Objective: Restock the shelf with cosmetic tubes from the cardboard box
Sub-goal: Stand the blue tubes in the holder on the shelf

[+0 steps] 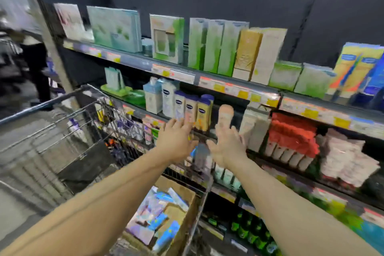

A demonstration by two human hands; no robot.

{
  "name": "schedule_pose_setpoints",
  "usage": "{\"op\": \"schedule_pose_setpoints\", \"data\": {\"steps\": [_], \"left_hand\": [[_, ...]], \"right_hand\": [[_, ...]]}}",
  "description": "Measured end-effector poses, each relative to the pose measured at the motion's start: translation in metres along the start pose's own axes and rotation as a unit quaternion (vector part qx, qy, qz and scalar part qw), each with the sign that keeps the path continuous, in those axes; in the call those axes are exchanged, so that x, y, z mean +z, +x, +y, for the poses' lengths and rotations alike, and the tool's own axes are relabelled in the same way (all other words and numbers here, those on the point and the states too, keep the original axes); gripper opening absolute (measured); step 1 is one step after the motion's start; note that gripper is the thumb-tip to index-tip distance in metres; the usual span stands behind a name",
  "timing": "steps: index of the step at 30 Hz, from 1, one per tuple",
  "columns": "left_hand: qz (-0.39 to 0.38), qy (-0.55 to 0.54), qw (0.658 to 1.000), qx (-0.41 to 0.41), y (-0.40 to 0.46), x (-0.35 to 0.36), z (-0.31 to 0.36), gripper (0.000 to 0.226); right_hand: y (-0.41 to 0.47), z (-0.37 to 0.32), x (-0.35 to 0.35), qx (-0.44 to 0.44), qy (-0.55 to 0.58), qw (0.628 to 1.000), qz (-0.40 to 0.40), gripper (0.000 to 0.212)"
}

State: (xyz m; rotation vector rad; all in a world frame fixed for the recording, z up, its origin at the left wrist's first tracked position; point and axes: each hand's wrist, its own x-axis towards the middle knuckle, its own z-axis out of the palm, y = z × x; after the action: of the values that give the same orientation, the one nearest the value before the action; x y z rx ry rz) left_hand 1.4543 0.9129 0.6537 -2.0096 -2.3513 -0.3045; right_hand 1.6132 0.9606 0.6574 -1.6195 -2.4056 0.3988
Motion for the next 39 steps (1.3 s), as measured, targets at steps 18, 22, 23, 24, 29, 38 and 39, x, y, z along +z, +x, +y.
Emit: {"op": "schedule_pose_setpoints", "data": {"steps": [18, 22, 23, 24, 29, 38, 39], "left_hand": [[-0.193, -0.087, 0.977, 0.015, 0.026, 0.233, -0.221, 0.068], [-0.317, -0.145, 0.935, -0.064, -0.005, 0.303, -0.220, 0.062], [-0.349, -0.146, 0.923, -0.070, -0.013, 0.320, -0.218, 0.061], [-0.376, -0.151, 0.911, -0.075, -0.022, 0.338, -0.216, 0.059], [-0.444, -0.130, 0.876, -0.137, -0.051, 0.407, -0.196, 0.044], [-0.373, -0.046, 0.903, -0.208, -0.077, 0.453, -0.184, 0.035], [-0.363, -0.071, 0.901, -0.225, -0.077, 0.451, -0.186, 0.030]], "right_hand": [[0.072, -0.045, 0.265, 0.164, 0.069, 0.974, -0.138, 0.057], [0.056, -0.032, 0.327, 0.184, 0.093, 0.958, -0.198, 0.055], [0.052, -0.030, 0.341, 0.191, 0.101, 0.952, -0.215, 0.055], [0.047, -0.027, 0.354, 0.199, 0.106, 0.946, -0.233, 0.056], [0.038, -0.016, 0.399, 0.205, 0.101, 0.934, -0.276, 0.054], [0.030, -0.009, 0.424, 0.197, 0.087, 0.929, -0.301, 0.055], [0.029, -0.009, 0.424, 0.198, 0.090, 0.927, -0.304, 0.054]]}}
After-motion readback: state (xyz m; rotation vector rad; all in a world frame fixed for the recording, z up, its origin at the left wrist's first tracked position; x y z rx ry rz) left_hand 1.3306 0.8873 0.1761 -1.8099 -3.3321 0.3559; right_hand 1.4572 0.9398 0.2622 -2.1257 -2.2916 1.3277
